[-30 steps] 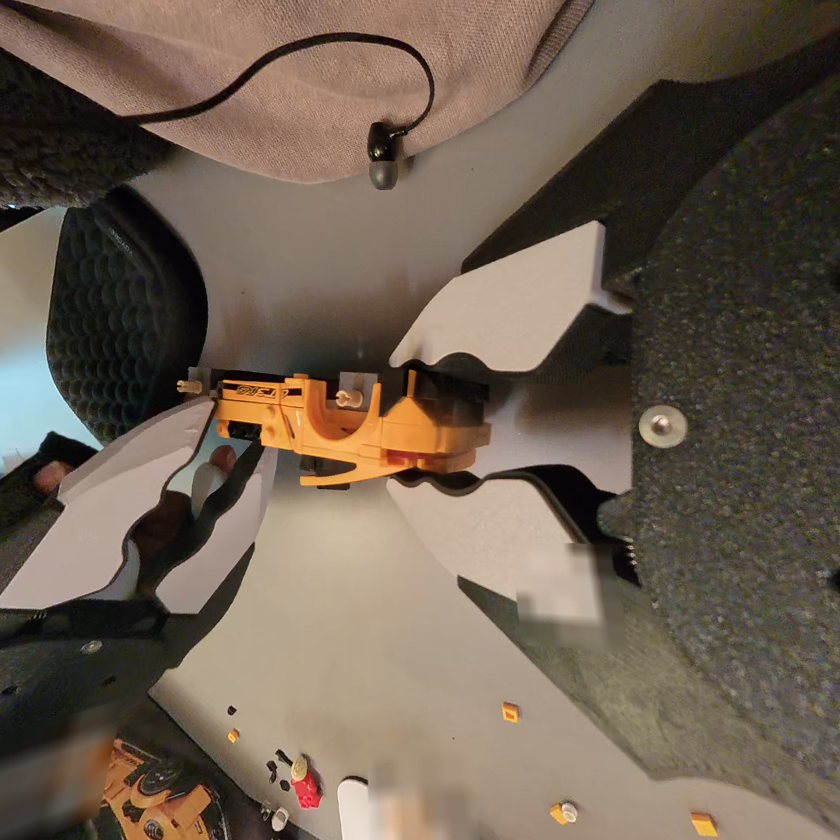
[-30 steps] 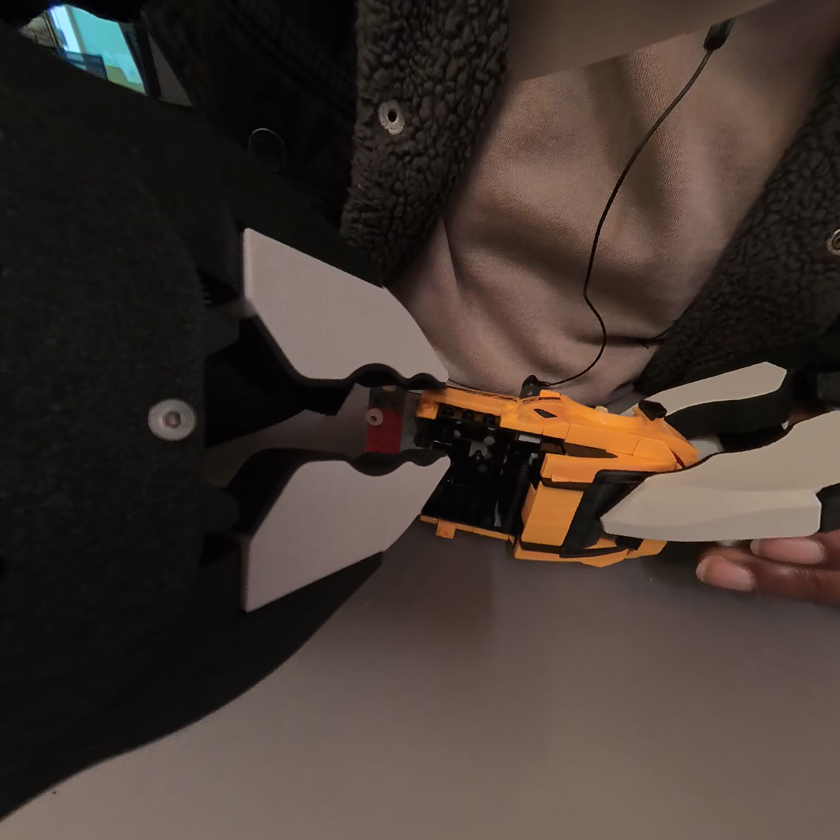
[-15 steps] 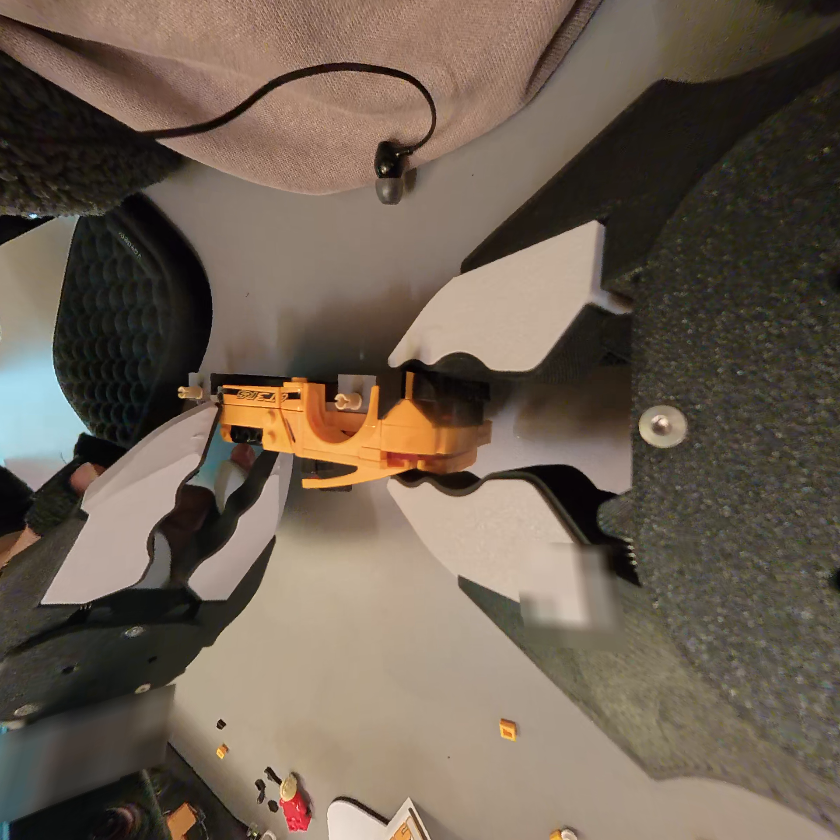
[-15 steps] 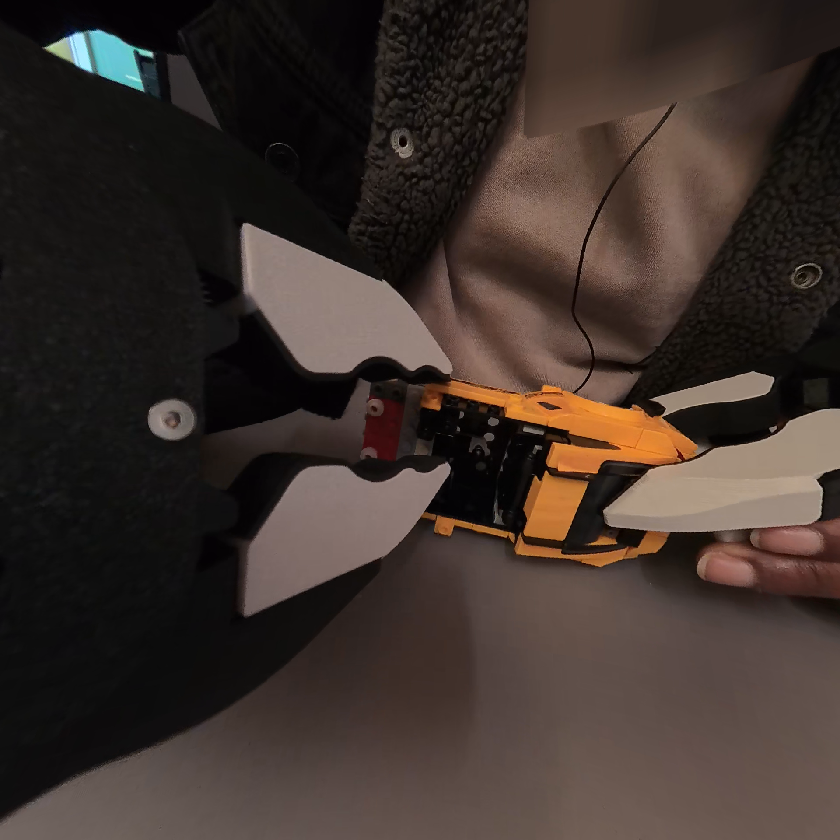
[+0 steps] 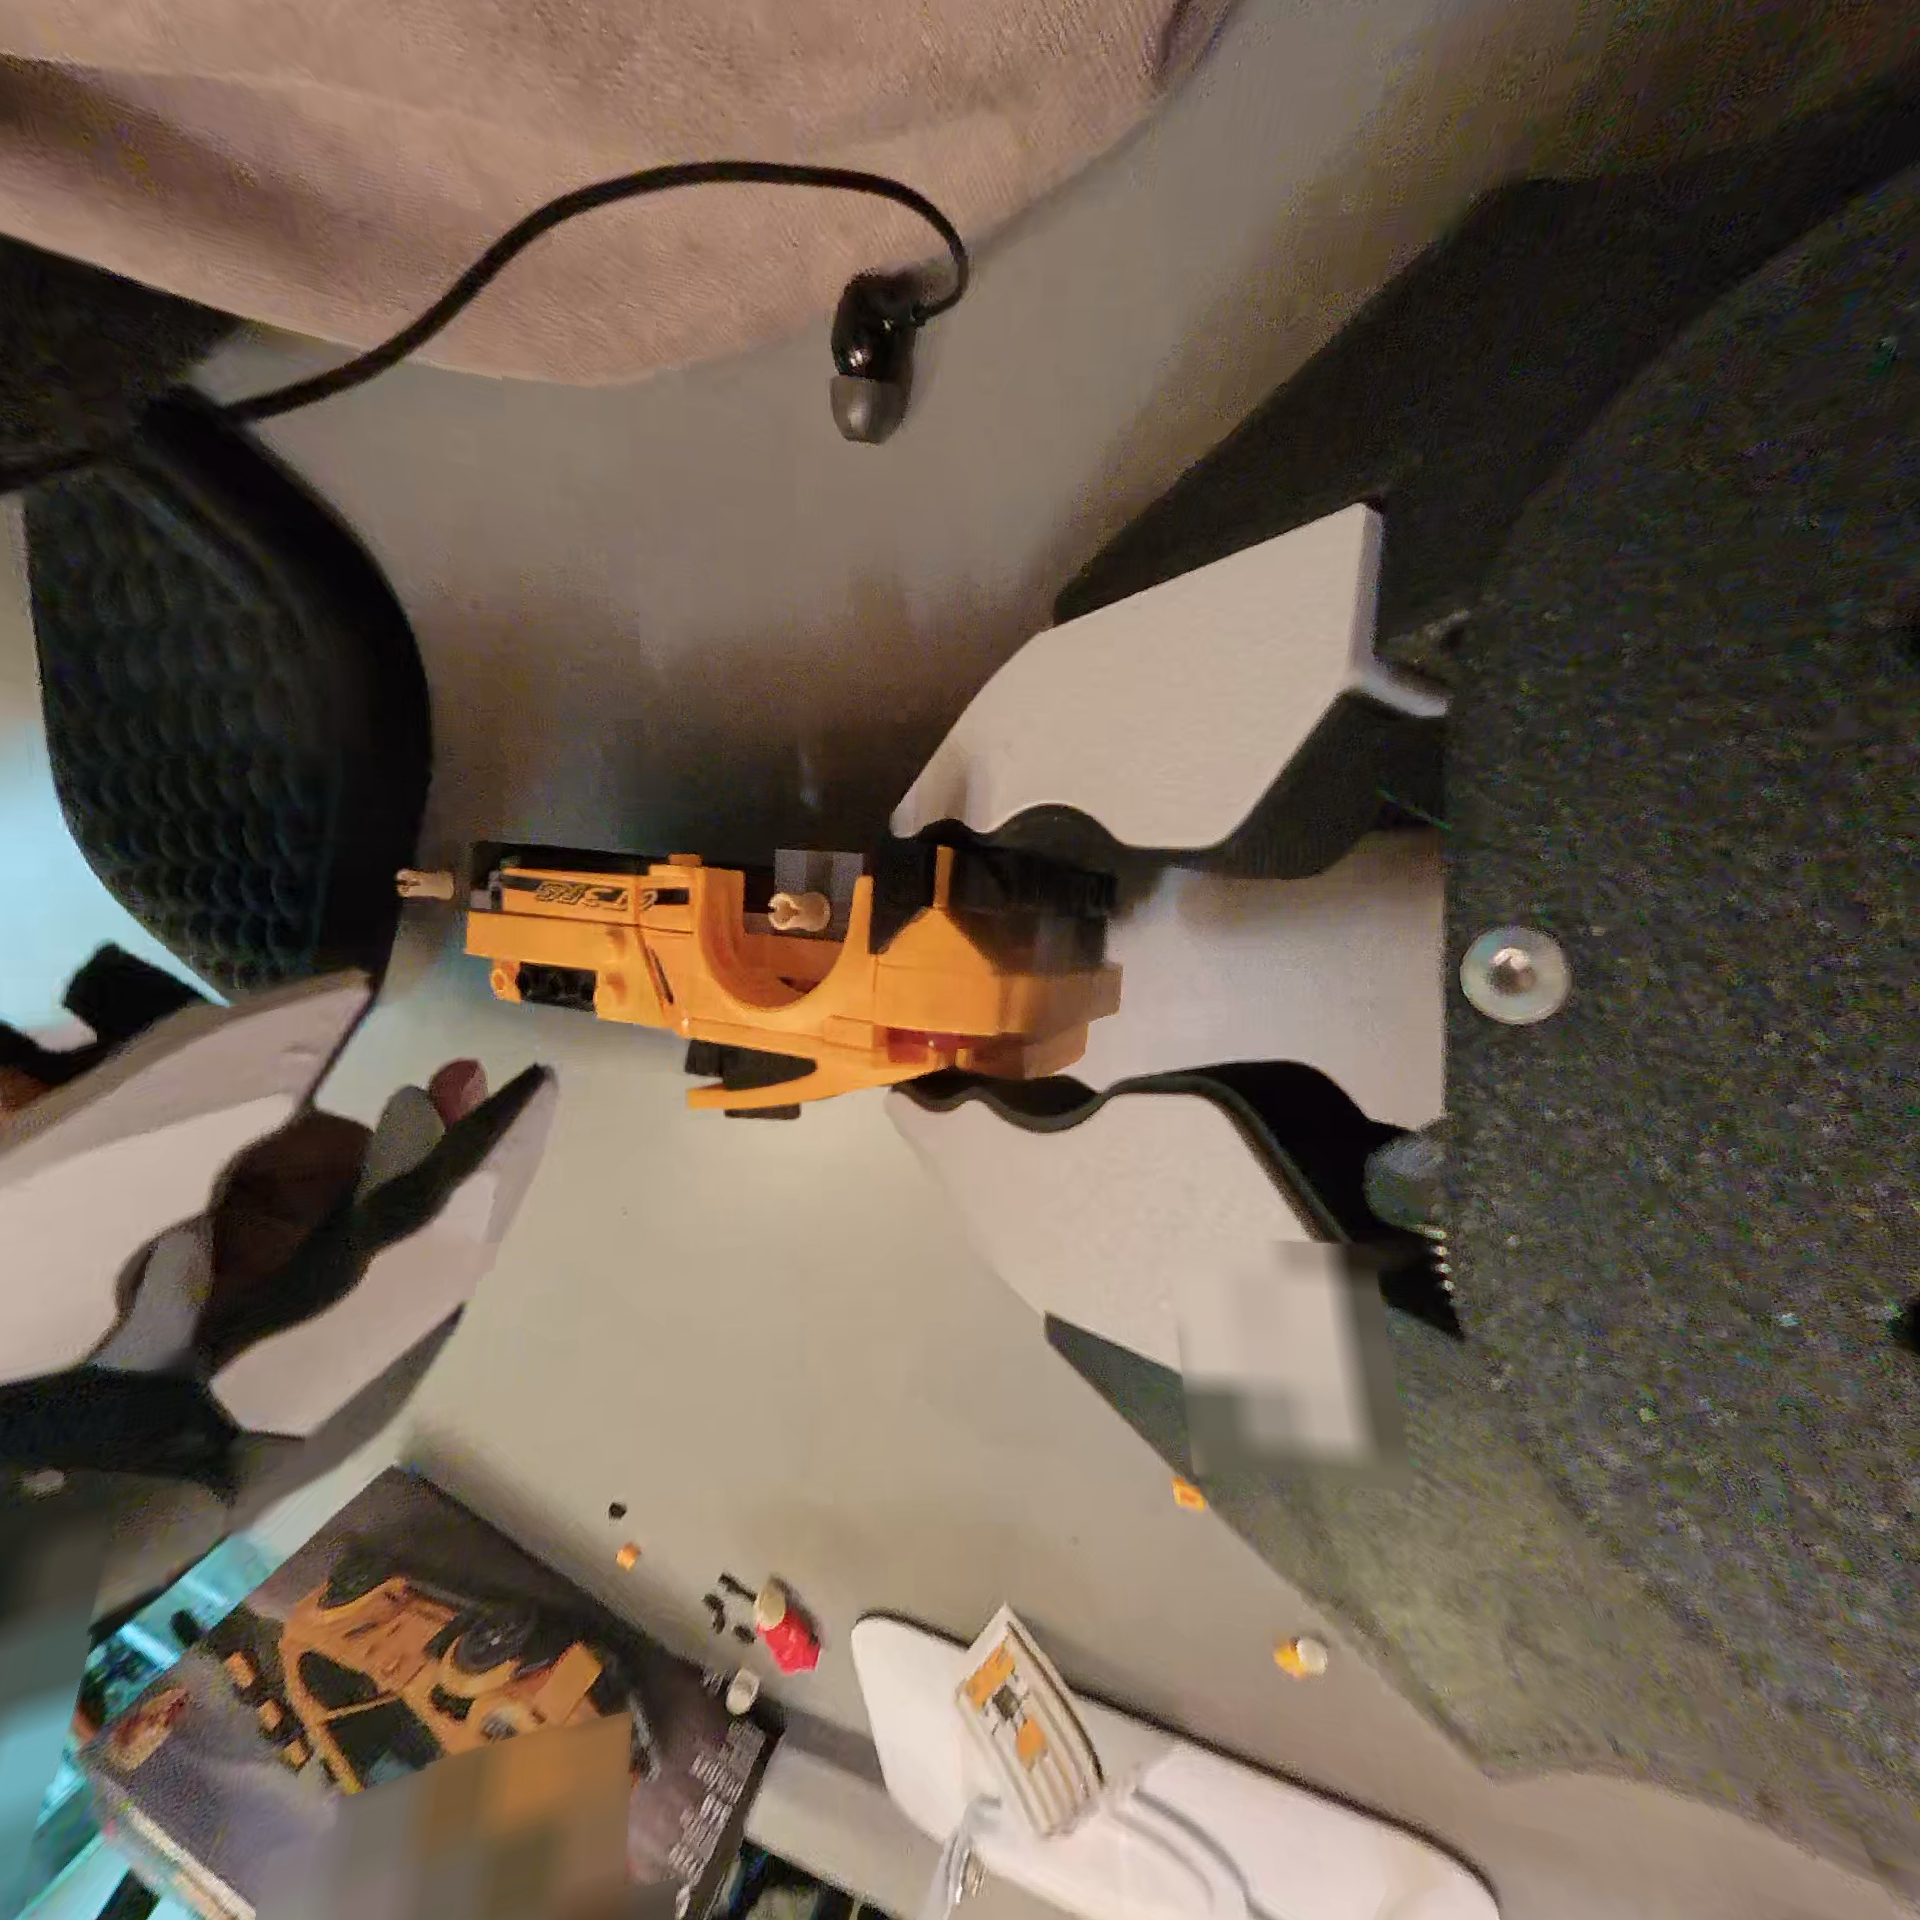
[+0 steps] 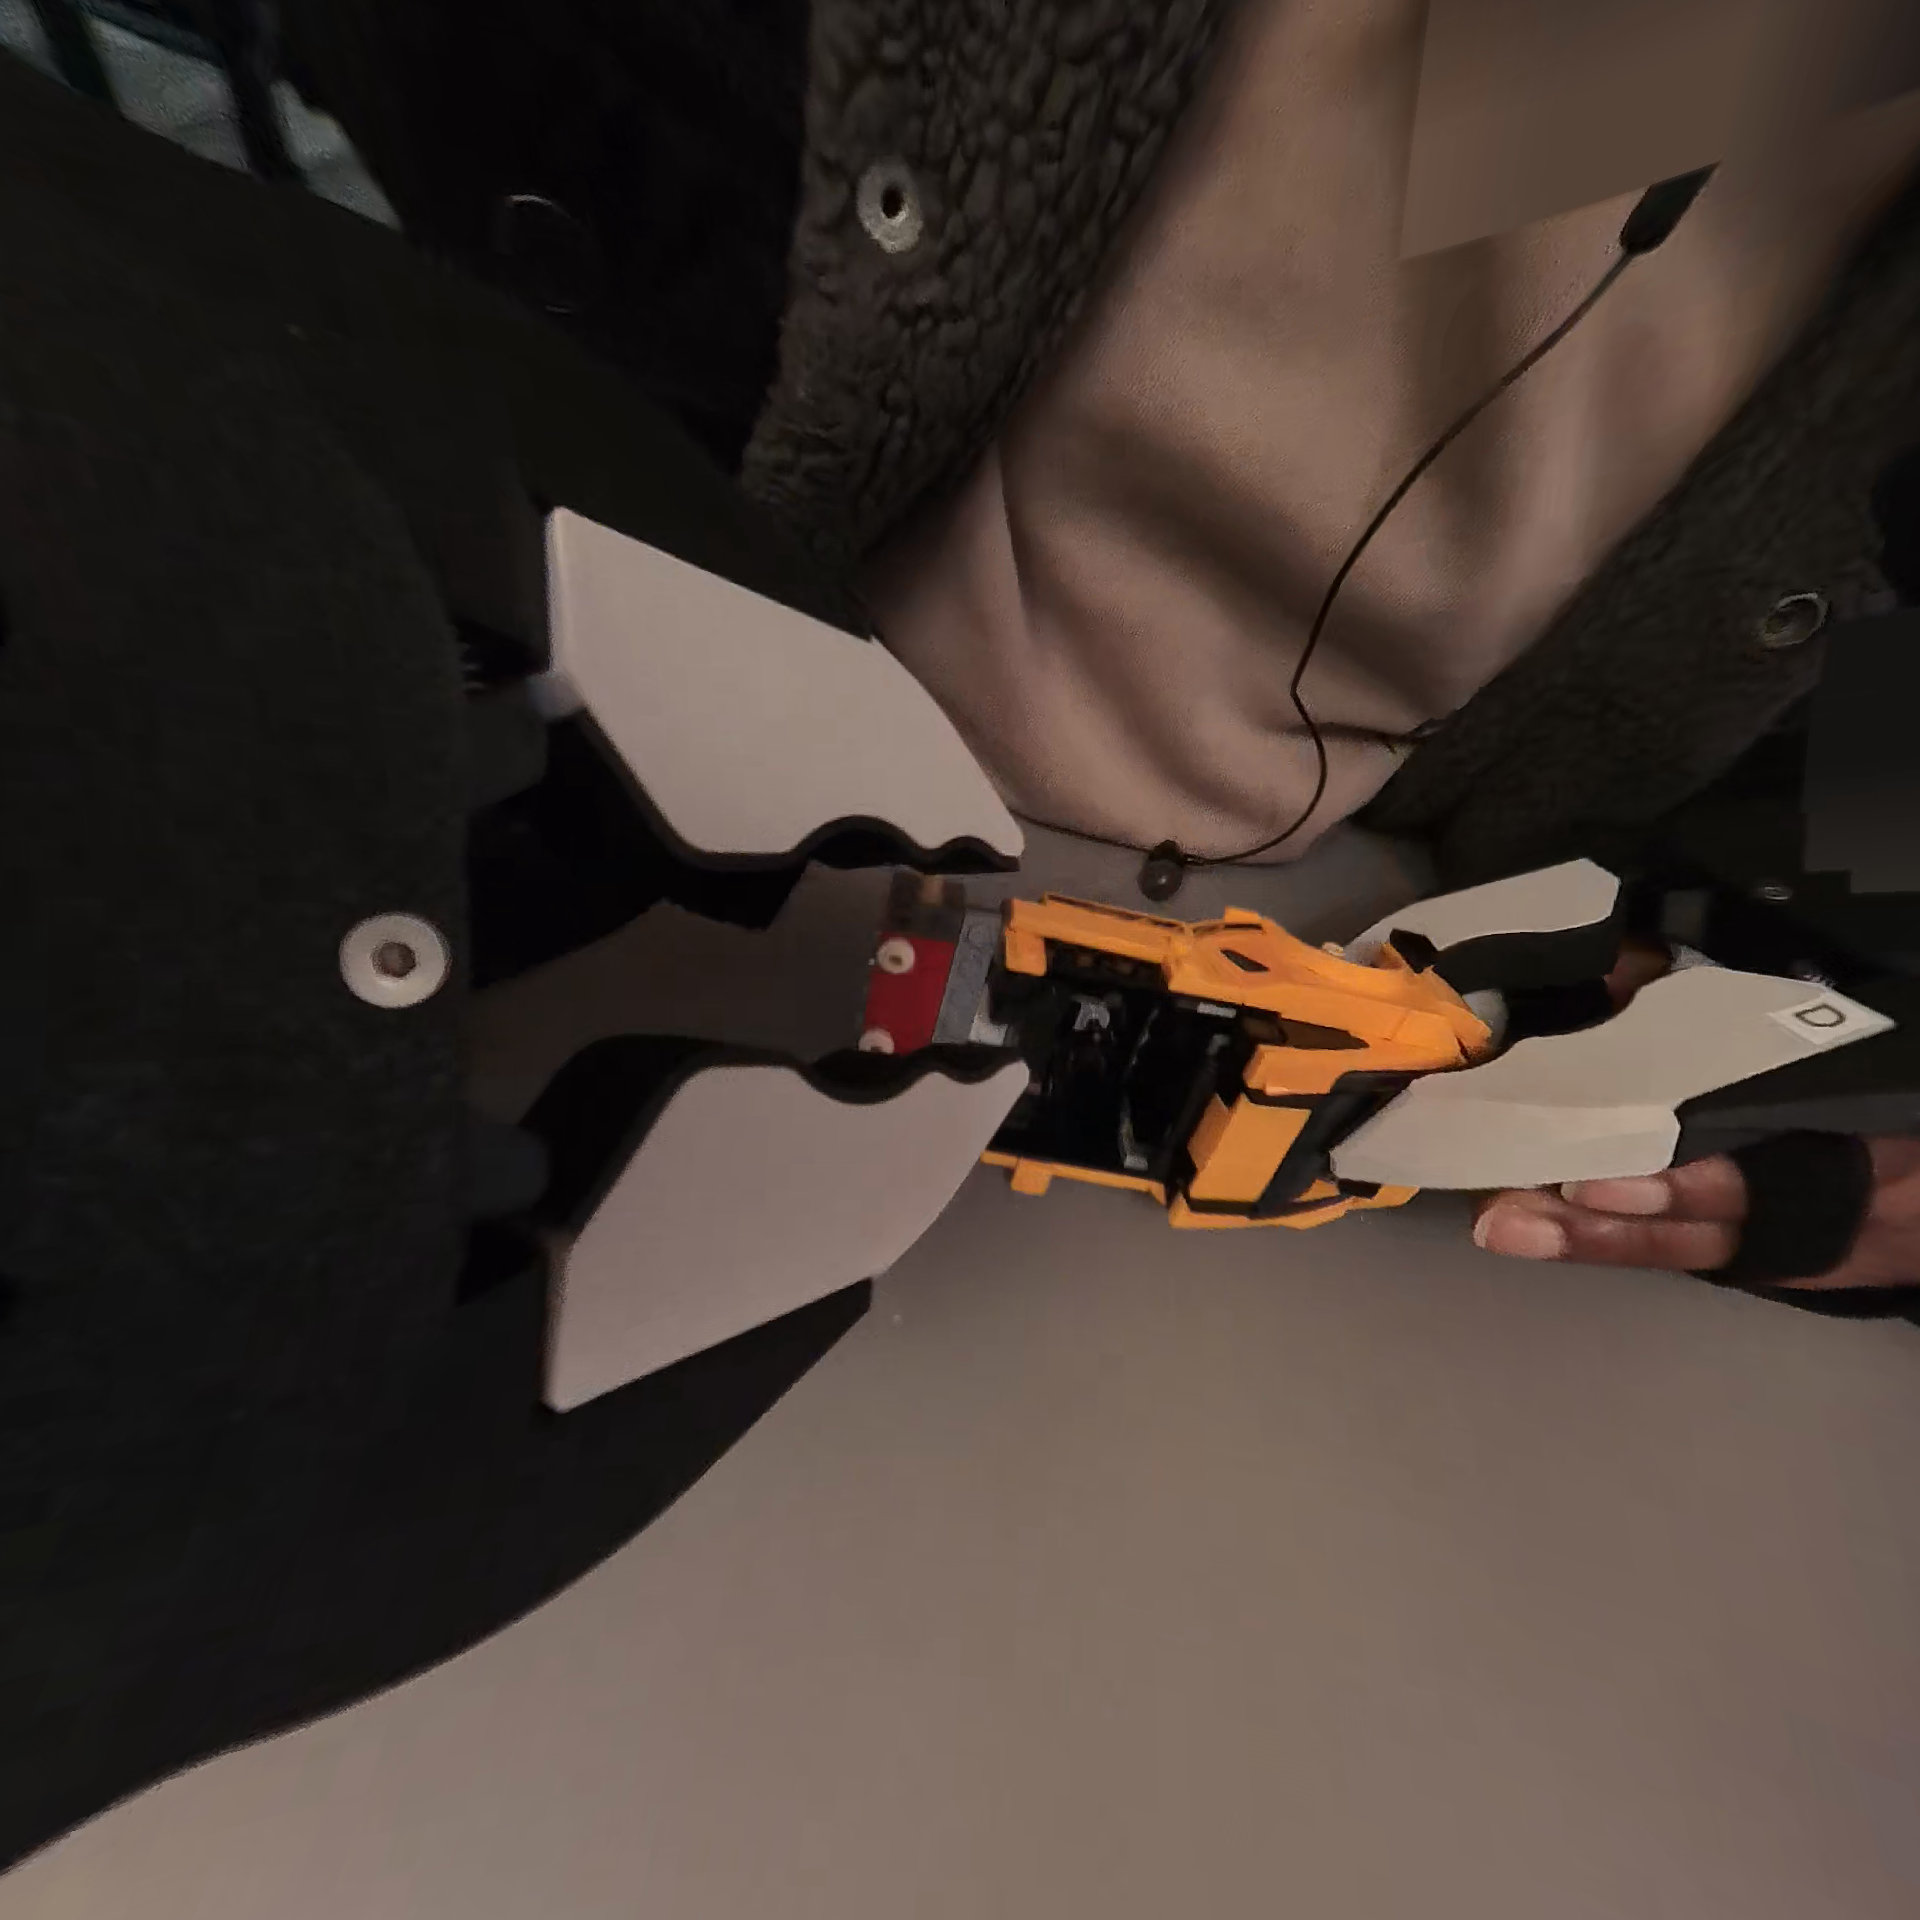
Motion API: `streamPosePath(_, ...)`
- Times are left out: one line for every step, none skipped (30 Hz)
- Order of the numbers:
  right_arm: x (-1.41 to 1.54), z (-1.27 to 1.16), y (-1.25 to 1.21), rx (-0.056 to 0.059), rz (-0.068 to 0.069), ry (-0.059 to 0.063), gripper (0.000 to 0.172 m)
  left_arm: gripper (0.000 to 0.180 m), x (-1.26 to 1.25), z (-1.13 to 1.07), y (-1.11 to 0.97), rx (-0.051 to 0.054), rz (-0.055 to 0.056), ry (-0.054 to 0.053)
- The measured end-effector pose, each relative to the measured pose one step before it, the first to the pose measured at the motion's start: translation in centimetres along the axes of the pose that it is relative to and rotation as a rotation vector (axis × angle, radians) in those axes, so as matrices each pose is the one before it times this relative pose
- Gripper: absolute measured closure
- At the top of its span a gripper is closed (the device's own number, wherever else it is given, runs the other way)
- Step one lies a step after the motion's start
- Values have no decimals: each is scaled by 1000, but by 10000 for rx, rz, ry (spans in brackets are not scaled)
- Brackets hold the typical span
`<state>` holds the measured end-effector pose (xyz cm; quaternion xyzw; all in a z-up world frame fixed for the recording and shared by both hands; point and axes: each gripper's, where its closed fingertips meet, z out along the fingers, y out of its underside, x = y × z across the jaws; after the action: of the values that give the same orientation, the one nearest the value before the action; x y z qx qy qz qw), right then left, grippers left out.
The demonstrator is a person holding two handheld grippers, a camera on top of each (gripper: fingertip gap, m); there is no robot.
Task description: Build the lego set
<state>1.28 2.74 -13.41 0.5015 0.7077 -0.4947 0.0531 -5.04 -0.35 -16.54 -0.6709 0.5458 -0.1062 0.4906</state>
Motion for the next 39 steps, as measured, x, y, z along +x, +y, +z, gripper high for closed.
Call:
streamPosePath(-148, 132, 247, 310, 85, 419, 138, 141, -103, 33, 26, -65, 343, -215)
streamPosePath(131, 180, 502, 185, 72, 557, 134, 141, -127, 30, 9, -72, 402, -254)
streamPosePath(203, 204, 623, 103, 15, 572, 131, 141, -134, 33, -40, -68, 420, -263)
streamPosePath(161, 247, 430, 209, -20, 532, 128, 141, -148, 54, -23, -82, 409, -268)
streamPosePath(31, 264, 98, 402, 69, 390, 125, 141, -113, 55, -13, -82, 404, -246)
streamPosePath(-9, 302, 114, 313, 150, 281, 122, 141, -85, 54, -25, -54, 400, -220)
streamPosePath(237, 242, 127, 221, 103, 366, 118, 141, -79, 46, -36, -56, 406, -215)
streamPosePath(260, 72, 72, 155, -19, 331, 115, 141, -87, 59, -12, -72, 394, -215)
streamPosePath(115, -99, -135, 151, -66, 191, 110, 141, -92, 63, 17, -86, 359, -207)
streamPosePath(-8, -180, -236, 134, -63, 68, 109, 141, -79, 69, -6, -64, 315, -178)
streamPosePath(1, -86, -13, -95, -56, 47, 106, 141, -85, 41, -23, -60, 303, -168)
streamPosePath(100, 58, 243, -295, -116, 87, 103, 141, -82, 53, -10, -54, 264, -146)
streamPosePath(61, 159, 277, -320, -202, 30, 100, 141, -73, 46, 2, -40, 210, -118)
streamPosePath(62, 164, 203, -309, -207, -23, 100, 141, -64, 71, 31, -38, 159, -86)
streamPosePath(189, 120, 60, -268, -204, -9, 98, 141, -41, 75, 57, -36, 140, -56)
streamPosePath(217, 95, -5, -273, -186, -63, 96, 141, -54, 65, 73, -41, 177, -60)
streamPosePath(348, 128, 60, -342, -174, -34, 92, 141, -38, 52, 70, -34, 204, -64)
streamPosePath(420, 179, 80, -322, -215, -8, 89, 141, -26, 52, 32, -26, 214, -61)
streamPosePath(202, 220, -62, -181, -209, -119, 86, 141, -12, 52, 23, -10, 213, -49)
streamPosePath(26, 242, -104, -150, -117, -197, 86, 141, -18, 32, 23, -7, 182, -48)
streamPosePath(-178, 235, -96, -161, -83, -251, 88, 141, 4, 44, 60, -35, 146, -32)
streamPosePath(-220, 228, -62, -133, -74, -206, 91, 141, -29, 41, 89, -55, 142, -46)
streamPosePath(-27, 194, 46, -142, -60, -21, 96, 141, 6, 33, 91, -54, 112, -27)
streamPosePath(-161, 88, -37, -6, -34, -74, 99, 140, 72, 25, 104, -68, 64, 31)
streamPosePath(-146, -8, -78, 86, 25, -24, 104, 137, 54, 38, 89, -58, 15, 17)
streamPosePath(-10, -26, 48, 29, -45, 112, 104, 133, 6, 25, 0, 6, -49, 12)
streamPosePath(44, -29, 133, -16, -103, 201, 104, 127, 90, -2, -2, 14, -95, 104)
streamPosePath(101, -2, 182, -62, -144, 291, 104, 121, 211, -24, 88, -18, -102, 174)
streamPosePath(9, -5, 106, -19, -184, 270, 104, 119, 239, -96, 188, -39, -117, 179)
streamPosePath(-55, 14, 99, -46, -174, 246, 104, 117, 283, -201, 194, 24, -218, 248)
streamPosePath(-48, 9, 76, -48, -201, 266, 104, 116, 188, -323, 161, 111, -398, 265)
streamPosePath(0, 6, 93, -70, -229, 297, 104, 115, 254, -387, 168, 148, -576, 406)
streamPosePath(31, -2, 115, -79, -235, 302, 104, 111, 216, -372, 254, 82, -752, 442)
streamPosePath(-16, -9, 96, -60, -198, 242, 104, 108, 340, -322, 205, 107, -961, 564)
streamPosePath(-41, 6, 49, -17, -135, 196, 104, 107, 434, -272, 26, 225, -1162, 661)
streamPosePath(-43, 24, 35, 1, -115, 164, 104, 105, 339, -161, -172, 358, -1255, 607)
streamPosePath(-39, 6, 21, -14, -129, 143, 104, 103, 129, -10, -237, 386, -1211, 472)
streamPosePath(-18, 31, 37, -43, -165, 157, 104, 99, -86, 160, -226, 318, -1070, 320)
streamPosePath(-10, 34, 26, -53, -166, 146, 104, 94, -166, 292, -175, 176, -813, 250)
